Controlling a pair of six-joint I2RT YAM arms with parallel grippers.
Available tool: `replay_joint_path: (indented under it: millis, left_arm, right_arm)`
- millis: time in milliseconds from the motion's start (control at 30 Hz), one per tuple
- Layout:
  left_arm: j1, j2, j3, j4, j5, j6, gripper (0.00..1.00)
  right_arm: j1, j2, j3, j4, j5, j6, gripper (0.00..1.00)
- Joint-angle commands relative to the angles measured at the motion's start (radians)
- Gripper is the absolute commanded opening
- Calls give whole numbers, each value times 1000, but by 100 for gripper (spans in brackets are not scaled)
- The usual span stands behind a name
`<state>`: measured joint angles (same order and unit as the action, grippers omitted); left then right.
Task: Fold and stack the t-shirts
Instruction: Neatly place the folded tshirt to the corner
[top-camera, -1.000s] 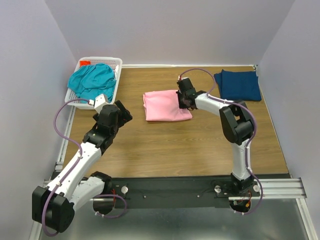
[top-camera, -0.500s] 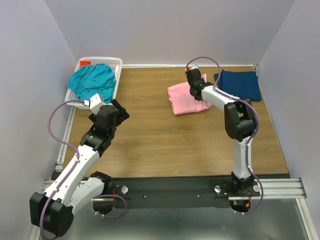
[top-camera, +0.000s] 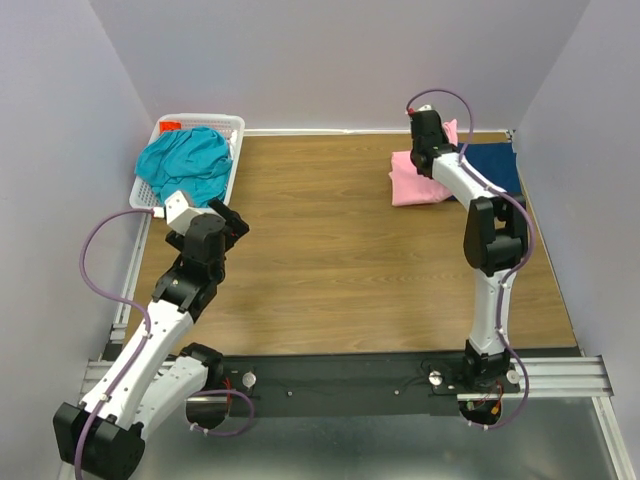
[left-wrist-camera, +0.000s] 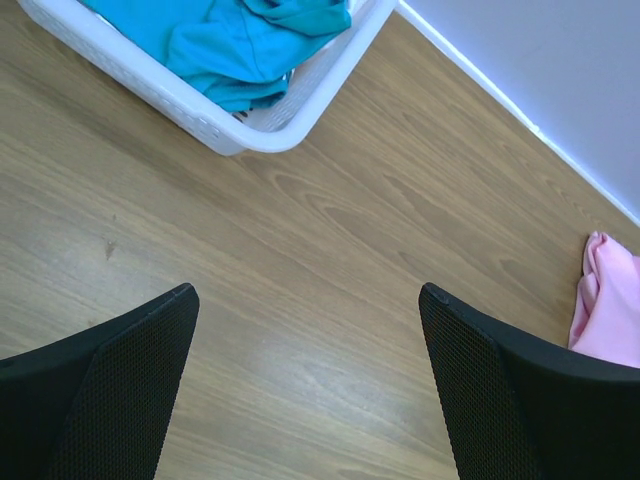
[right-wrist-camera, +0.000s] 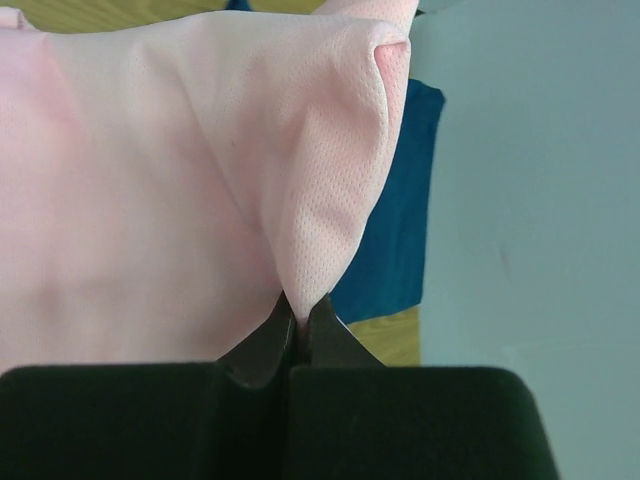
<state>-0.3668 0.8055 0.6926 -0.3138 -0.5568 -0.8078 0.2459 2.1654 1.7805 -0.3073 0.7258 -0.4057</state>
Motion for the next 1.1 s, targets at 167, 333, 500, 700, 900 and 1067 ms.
replay_joint_path:
  millis: [167,333,500,700,900,1067]
  left_arm:
    - [2,-31,7,-4,-95,-30,98]
    - [2,-28,4,4,-100,-30,98]
    - [2,-19,21,-1,-106,-24,98]
    - [3,-25,16,1,-111,-25,98]
    - [2,-31,13,1,-114,-27,98]
    - [2,-35,7,12,-112,-28,98]
  right_arm:
    - [-72,-2,51,66,18,-148,1]
    - [-92,-25,68,80,6,-160,1]
    - [-100,-41,103,83,9,-147,1]
    - [-112,-32,177,83,55,-104,1]
    - [-128,-27,224,82,87,-68,1]
    - [-146,-27,235,83,113,-33,1]
